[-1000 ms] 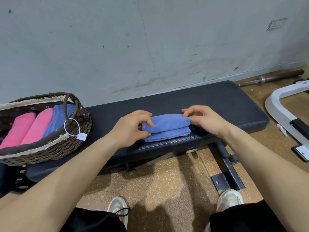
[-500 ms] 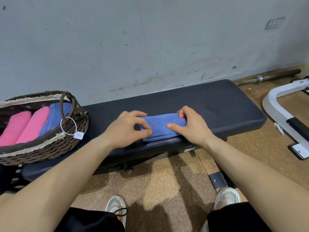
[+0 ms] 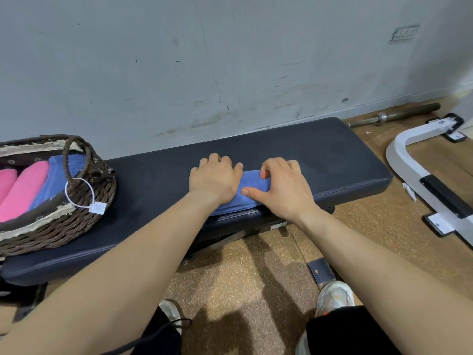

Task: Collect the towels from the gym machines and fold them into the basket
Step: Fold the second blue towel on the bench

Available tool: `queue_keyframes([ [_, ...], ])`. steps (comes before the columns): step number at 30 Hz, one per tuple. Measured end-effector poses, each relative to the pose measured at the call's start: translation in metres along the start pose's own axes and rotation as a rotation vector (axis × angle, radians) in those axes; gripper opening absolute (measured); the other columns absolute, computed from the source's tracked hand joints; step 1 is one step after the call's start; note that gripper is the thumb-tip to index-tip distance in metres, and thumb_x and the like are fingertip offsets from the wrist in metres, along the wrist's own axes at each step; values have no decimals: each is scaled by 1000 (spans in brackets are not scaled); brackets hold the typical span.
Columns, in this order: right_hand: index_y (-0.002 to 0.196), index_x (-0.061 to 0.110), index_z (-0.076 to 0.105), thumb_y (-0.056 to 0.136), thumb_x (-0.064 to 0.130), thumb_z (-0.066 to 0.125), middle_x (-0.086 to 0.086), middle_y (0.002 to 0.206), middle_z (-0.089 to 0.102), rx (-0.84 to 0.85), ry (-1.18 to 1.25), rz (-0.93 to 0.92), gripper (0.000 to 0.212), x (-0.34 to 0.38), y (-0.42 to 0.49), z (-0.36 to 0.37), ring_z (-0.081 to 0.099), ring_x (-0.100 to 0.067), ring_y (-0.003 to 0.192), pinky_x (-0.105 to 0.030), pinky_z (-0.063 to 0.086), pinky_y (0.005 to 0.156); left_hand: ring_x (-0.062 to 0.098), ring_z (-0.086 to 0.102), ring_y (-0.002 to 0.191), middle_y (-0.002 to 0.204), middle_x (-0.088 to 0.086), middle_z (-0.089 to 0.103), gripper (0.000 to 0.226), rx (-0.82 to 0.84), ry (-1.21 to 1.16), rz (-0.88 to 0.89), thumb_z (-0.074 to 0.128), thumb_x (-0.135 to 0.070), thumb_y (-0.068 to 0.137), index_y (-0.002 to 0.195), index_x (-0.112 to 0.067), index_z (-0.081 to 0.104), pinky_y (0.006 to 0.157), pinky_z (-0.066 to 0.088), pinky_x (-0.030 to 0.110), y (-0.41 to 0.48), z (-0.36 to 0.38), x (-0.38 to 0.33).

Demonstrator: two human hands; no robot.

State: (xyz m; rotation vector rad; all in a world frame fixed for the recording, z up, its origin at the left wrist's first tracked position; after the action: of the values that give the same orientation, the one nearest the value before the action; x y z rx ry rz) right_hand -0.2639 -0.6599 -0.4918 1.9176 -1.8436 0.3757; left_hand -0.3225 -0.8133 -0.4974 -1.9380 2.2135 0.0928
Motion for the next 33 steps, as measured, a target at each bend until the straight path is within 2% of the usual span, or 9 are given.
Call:
queue_keyframes([
  [3, 98, 25, 53, 79, 51, 73, 12, 112, 55, -41, 93, -29, 38, 11, 4, -10, 44, -16, 109, -34, 43, 87, 29, 47, 114, 123, 7, 52, 46, -74, 36, 18, 24, -48, 102, 122, -20, 56, 90, 40, 43, -4, 4, -2],
  [7, 112, 21, 58, 94, 31, 51, 5, 120, 60, -118, 178, 16, 21, 38, 20, -14, 49, -20, 115, -38, 41, 94, 30, 48, 113, 124, 7, 52, 36, -120, 82, 51, 31, -41, 100, 117, -17, 53, 89, 40, 43, -10, 5, -3],
  [11, 116, 21, 60, 103, 39, 32, 0, 122, 63, -85, -115, 52, 36, 31, 29, 12, 55, -26, 114, -41, 40, 96, 30, 52, 105, 116, 5, 58, 35, -222, 95, 62, 35, -43, 100, 107, -18, 58, 84, 42, 42, -13, 9, 0],
  [17, 128, 31, 57, 105, 43, 21, 5, 142, 52, -17, -170, 46, 44, 1, 25, 33, 44, -25, 131, -44, 33, 109, 23, 50, 106, 117, -2, 56, 37, -196, -111, 52, 33, -48, 100, 106, -26, 62, 87, 43, 40, -4, 13, 11],
  [21, 128, 36, 58, 105, 44, 20, 2, 150, 45, -3, -241, 47, 46, -3, 26, 42, 37, -26, 136, -49, 28, 114, 24, 51, 105, 120, -2, 56, 43, -242, 42, 90, 26, -46, 101, 112, -27, 63, 81, 43, 39, -6, 14, 8],
  [24, 127, 35, 60, 105, 43, 20, 2, 149, 46, -9, -268, 28, 45, 0, 25, 42, 38, -27, 135, -48, 27, 115, 27, 59, 97, 115, 1, 62, 47, -310, 223, 148, 21, -40, 102, 110, -22, 63, 73, 43, 40, -15, 13, -2],
  [26, 124, 32, 63, 106, 42, 23, 3, 146, 50, -17, -260, -12, 45, 4, 23, 40, 41, -26, 133, -46, 31, 112, 28, 62, 83, 100, 3, 65, 42, -325, 261, 179, 26, -35, 102, 102, -18, 64, 63, 43, 38, -20, 14, -4],
  [30, 119, 25, 65, 104, 47, 23, 4, 134, 58, 92, -118, -97, 50, 3, 16, 35, 49, -24, 124, -42, 41, 102, 26, 49, 55, 66, 1, 53, 27, -503, 310, 333, 44, -21, 98, 74, -17, 56, 52, 28, 34, -32, 9, -6],
  [33, 122, 25, 60, 96, 65, 28, 4, 121, 59, 199, 16, -94, 57, -4, 5, 25, 47, -22, 118, -39, 41, 100, 24, 56, 65, 75, -3, 61, 37, -398, 177, 420, 31, -35, 102, 87, -21, 61, 59, 37, 37, -39, 3, -2],
])
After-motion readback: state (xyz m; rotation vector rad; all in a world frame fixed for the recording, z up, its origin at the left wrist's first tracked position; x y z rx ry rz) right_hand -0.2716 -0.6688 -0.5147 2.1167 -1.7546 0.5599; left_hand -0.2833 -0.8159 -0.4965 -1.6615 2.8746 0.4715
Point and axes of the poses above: each hand's wrist, its own y-axis towards the middle knuckle, its own z-axis out of the palm, x = y × z, the point moved 5 cm from there along y, towards the middle knuckle
